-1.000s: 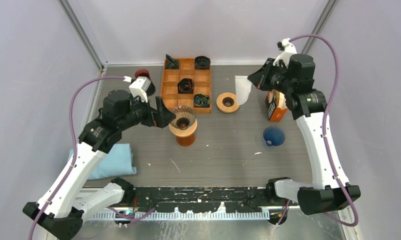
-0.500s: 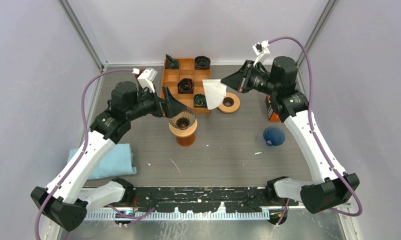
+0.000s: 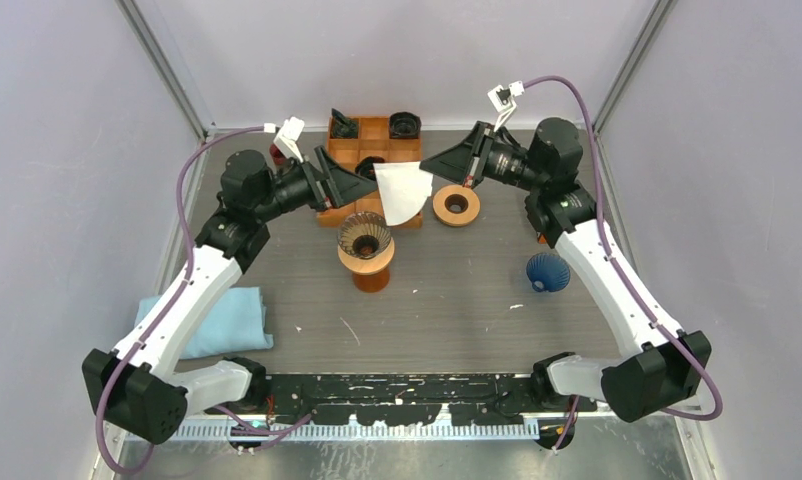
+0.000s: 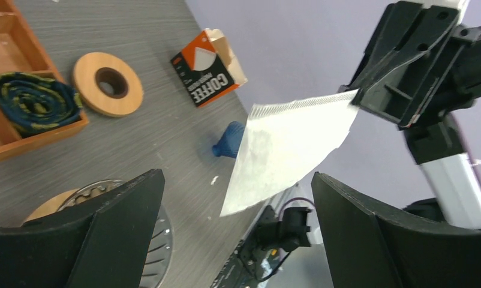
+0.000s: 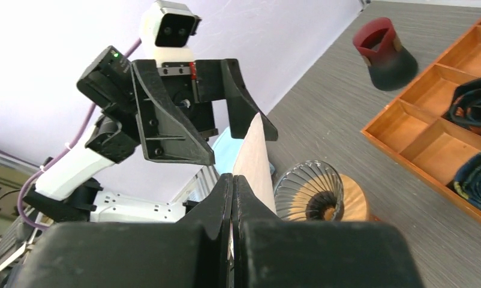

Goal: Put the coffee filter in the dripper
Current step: Pass from the right arm to the left

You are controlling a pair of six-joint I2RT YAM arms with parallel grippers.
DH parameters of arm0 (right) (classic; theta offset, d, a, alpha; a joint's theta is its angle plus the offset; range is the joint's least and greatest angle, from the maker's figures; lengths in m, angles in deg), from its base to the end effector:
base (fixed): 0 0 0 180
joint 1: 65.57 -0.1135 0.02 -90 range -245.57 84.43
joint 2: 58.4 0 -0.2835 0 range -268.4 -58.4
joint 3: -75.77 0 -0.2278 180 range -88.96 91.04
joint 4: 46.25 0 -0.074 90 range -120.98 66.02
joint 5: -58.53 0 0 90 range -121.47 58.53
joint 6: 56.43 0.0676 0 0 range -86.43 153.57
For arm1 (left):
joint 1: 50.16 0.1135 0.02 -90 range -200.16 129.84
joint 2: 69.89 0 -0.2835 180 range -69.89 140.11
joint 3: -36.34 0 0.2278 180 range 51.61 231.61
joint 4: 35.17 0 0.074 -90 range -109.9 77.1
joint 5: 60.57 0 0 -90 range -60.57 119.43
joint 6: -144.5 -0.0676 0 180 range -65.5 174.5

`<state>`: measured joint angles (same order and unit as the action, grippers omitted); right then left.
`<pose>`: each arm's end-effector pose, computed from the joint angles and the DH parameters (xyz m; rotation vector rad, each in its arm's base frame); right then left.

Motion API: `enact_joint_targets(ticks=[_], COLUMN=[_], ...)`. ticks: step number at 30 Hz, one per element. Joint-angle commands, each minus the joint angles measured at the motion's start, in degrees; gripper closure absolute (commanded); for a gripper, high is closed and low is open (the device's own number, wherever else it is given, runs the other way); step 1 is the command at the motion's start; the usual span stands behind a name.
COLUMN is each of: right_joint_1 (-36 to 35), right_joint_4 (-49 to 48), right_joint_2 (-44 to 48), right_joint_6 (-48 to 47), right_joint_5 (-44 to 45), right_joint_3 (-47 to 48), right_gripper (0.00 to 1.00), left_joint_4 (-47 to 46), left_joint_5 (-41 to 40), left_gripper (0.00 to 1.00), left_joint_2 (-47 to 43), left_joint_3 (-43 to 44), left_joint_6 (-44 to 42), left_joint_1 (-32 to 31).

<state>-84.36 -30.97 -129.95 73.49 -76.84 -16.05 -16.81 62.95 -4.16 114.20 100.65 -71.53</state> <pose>0.2401 0.1325 0.4505 -0.3795 1.6972 1.3850 0.2246 -0.1280 0.4057 0.0883 1.8554 -1.3426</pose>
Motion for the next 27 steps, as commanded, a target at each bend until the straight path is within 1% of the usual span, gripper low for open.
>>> enact_joint_targets(ticks=[1, 6, 7, 10, 18, 22, 27], right_joint_1=[-1.13, -2.08, -2.1, -2.12, -2.19, -2.18, -2.19], right_joint_4=[-10.9, -13.2, -13.82, -14.61, -15.84, -15.95, -18.02], right_joint_2=[-0.36, -1.04, -1.21, -1.61, -2.97, -3.47, -3.99], right_joint_6=[5.94, 7.4, 7.83, 8.46, 8.64, 8.42, 9.29], right_joint_5=[-3.28, -3.51, -3.65, -3.47, -2.82, -2.57, -2.93], right_joint_3=[-0.89, -1.59, -1.84, -2.32, -3.29, -3.64, -4.59], right_gripper=[0.99, 0.99, 0.99, 0.99, 0.99, 0.99, 0.99], left_joint_4=[-11.69, -15.59, -16.25, -19.04, -24.71, -24.81, -24.81], left_joint_5=[4.66, 6.33, 6.59, 7.24, 8.47, 8.16, 7.27], left_gripper=[0.05, 0.12, 0.16, 0.22, 0.51, 0.57, 0.69], left_joint_2=[0.72, 1.99, 2.02, 1.87, 0.23, -1.42, -3.22], left_joint_3=[-1.07, -1.97, -2.21, -3.39, -6.68, -7.73, -8.86], left_joint_6=[5.54, 8.28, 8.78, 10.26, 13.34, 13.29, 13.66], left_joint_1=[0.18, 0.18, 0.13, 0.18, 0.18, 0.27, 0.35])
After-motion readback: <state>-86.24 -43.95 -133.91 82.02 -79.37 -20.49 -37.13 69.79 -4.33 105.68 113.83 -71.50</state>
